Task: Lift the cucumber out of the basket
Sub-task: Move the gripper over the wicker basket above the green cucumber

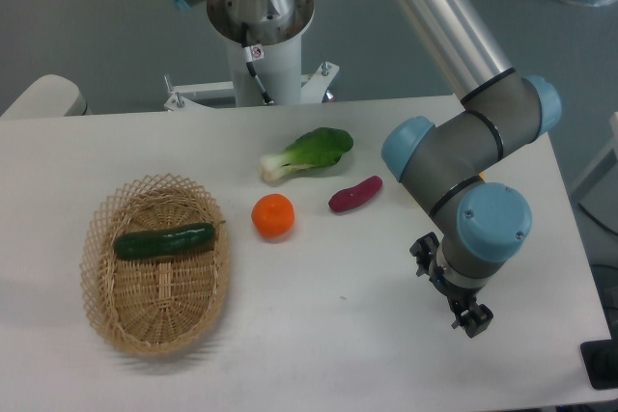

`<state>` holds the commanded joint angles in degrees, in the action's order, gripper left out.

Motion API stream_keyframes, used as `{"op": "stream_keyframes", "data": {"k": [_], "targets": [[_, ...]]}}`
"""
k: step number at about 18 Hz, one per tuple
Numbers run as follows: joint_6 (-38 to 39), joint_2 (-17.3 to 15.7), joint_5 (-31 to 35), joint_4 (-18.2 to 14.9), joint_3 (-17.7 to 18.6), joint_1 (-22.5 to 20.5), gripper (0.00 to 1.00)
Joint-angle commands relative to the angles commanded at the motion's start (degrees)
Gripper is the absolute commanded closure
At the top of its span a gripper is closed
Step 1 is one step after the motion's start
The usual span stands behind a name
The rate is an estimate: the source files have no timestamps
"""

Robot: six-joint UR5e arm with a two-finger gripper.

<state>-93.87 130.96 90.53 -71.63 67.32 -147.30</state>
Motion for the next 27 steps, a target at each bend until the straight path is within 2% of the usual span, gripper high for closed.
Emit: {"op": "stream_keyframes", "data": {"k": [10, 13, 15, 21, 24, 27], "targets": [[1.8, -1.1, 0.4, -0.2, 1.9, 2.5, 0.0], [5.3, -1.6, 0.4, -0.3, 2.5, 3.6, 0.0], [7.0, -2.4, -0.2, -0.2, 4.0, 4.1, 0.0], [14.4, -3.6, -0.8, -0.3, 5.4, 8.4, 0.0], [18.7, -5.4, -4.6, -0.2, 7.7, 10.3, 0.0], [19.3, -7.7, -5.1, -0.3, 11.1, 12.6, 0.0]]}}
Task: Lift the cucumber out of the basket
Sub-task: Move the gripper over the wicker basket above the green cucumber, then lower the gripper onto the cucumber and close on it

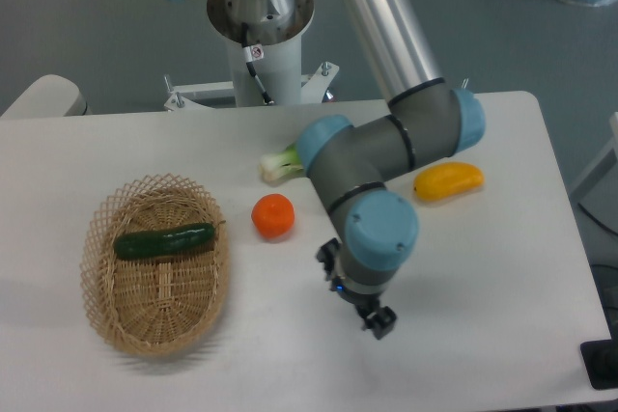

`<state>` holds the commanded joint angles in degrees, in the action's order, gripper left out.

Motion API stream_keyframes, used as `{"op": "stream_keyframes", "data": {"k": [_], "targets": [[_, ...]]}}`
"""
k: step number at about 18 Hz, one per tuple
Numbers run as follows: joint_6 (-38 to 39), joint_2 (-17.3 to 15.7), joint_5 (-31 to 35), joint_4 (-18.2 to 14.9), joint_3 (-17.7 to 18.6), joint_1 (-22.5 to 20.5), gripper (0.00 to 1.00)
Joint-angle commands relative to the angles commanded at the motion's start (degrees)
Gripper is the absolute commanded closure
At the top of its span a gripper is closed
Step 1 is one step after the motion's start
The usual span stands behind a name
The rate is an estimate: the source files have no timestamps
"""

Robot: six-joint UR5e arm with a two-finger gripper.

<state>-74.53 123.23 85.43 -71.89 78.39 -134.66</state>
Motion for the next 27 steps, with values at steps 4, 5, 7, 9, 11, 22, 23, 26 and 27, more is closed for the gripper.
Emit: {"op": "stream_keyframes", "data": {"k": [4, 5, 7, 9, 11, 22, 23, 26, 27], "targets": [[1.4, -5.2, 0.0, 0.1, 7.0, 3.2, 0.0], [2.6, -6.3, 0.0, 0.2, 9.0, 4.3, 0.0], [5.9, -8.2, 0.1, 2.4, 12.4, 6.7, 0.0], [9.0, -9.7, 0.1, 7.0, 16.3, 8.9, 0.0], [10.1, -11.1, 0.1, 10.9, 20.0, 10.7, 0.0], [12.4, -11.0, 0.2, 12.7, 23.7, 16.4, 0.0], [12.3, -10.5, 0.2, 13.7, 23.7, 16.6, 0.0], [12.5, -8.8, 0.3, 15.4, 23.8, 17.4, 0.1], [12.6, -8.6, 0.4, 15.7, 23.7, 17.6, 0.19]]}}
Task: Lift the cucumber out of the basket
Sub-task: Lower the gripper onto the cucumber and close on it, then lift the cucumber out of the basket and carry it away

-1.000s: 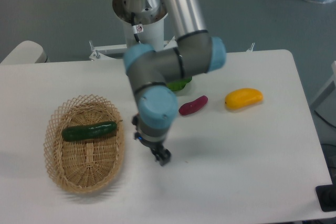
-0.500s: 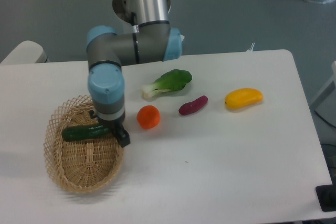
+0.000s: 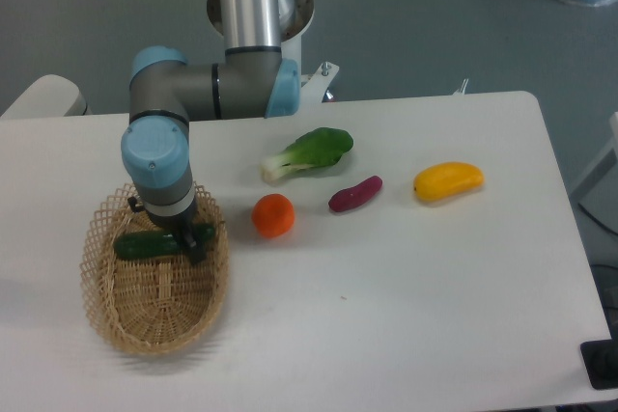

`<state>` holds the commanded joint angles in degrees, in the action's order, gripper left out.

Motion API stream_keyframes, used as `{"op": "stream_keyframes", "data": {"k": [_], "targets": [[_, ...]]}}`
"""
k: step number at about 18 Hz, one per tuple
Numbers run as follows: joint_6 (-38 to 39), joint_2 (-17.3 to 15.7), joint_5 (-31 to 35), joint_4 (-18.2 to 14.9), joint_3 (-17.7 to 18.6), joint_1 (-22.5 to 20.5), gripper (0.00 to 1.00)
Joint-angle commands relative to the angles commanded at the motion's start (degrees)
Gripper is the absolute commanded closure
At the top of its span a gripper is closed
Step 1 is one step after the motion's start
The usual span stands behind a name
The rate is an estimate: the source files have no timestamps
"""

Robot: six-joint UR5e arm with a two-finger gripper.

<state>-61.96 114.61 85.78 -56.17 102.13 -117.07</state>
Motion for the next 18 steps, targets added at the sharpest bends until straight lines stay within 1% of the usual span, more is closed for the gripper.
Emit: {"op": "stream_keyframes", "data": {"k": [2, 3, 6, 7, 8, 11, 12, 15, 18], "targets": [[0.2, 0.2, 0.3, 0.3, 0.1, 0.1, 0.28], [0.9, 0.4, 0.3, 0.4, 0.1, 0.2, 0.34], [2.0, 0.5, 0.3, 0.3, -1.0, 0.1, 0.61], [2.0, 0.5, 0.3, 0.3, -1.5, 0.1, 0.67], [2.0, 0.5, 0.3, 0.2, -1.9, 0.1, 0.69], [1.9, 0.1, 0.4, 0.0, -2.5, 0.0, 0.71], [1.8, 0.0, 0.4, -0.3, -3.3, -0.1, 0.72], [1.9, -0.4, 0.0, -0.8, -5.4, -1.0, 0.72], [1.8, -0.5, 0.0, -3.8, -9.0, -2.6, 0.72]]}}
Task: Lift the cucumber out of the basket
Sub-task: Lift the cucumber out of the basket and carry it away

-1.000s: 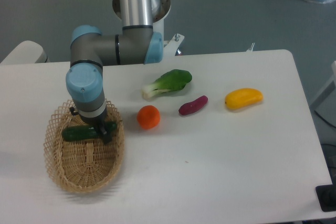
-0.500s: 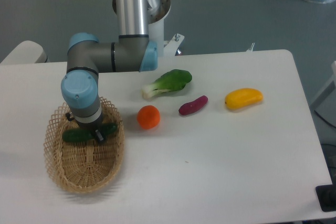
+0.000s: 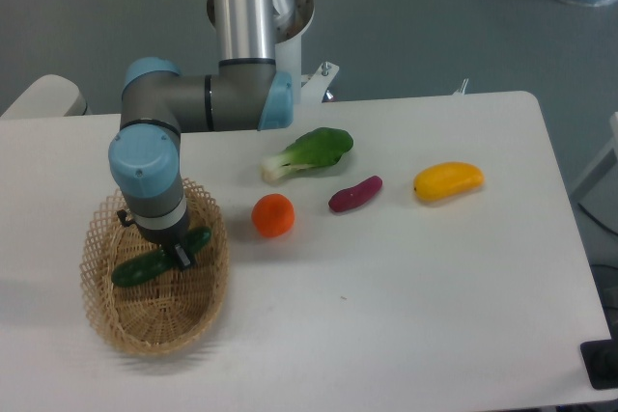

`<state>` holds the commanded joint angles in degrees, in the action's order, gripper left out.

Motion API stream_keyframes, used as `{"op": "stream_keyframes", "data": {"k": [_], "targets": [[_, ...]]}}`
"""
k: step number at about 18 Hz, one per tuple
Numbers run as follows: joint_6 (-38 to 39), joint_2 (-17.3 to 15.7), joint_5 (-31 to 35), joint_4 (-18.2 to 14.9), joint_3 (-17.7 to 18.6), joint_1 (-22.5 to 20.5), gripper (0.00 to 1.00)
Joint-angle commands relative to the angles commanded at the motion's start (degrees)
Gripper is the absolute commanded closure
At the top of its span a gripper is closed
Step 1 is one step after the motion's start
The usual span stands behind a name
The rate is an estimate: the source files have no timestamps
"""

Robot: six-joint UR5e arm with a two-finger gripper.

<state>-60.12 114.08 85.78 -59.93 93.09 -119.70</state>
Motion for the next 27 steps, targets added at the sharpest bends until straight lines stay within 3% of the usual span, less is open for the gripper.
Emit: {"op": "stream_keyframes", "data": {"k": [5, 8, 12, 20, 23, 27], "targets": [[-1.4, 1.1, 0.2, -4.7, -6.0, -3.3, 0.71], [-6.9, 2.7, 0.1, -7.5, -9.1, -6.0, 0.71], [-10.7, 6.2, 0.1, -8.2, -13.4, -10.7, 0.71], [-24.9, 8.9, -0.2, -8.2, -16.4, -20.7, 0.72], [-26.9, 12.0, 0.3, -8.5, -20.8, -22.9, 0.72], [-30.7, 15.3, -0.1, -12.2, -26.5, -25.8, 0.72]]}}
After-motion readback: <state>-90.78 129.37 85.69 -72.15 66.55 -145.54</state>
